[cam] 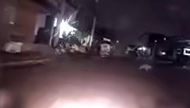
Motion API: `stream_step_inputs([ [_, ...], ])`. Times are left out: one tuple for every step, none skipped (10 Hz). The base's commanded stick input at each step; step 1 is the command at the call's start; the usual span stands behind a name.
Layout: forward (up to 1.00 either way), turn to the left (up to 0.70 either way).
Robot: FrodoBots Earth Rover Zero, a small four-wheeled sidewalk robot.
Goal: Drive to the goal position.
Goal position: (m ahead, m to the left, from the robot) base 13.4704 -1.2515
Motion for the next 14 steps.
stream_step_inputs([
  [0.70,-0.15],
  [0.70,-0.31],
  [0.70,-0.31],
  [0.70,-0.31],
  [0.70,-0.31],
  [0.70,-0.31],
  [0.70,-0.27],
  [0.70,-0.11],
  [0.70,0.00],
  [0.70,0.00],
  [0.70,0.00],
  [0.70,0.00],
  [0.70,0.00],
  [0.70,0.00],
])
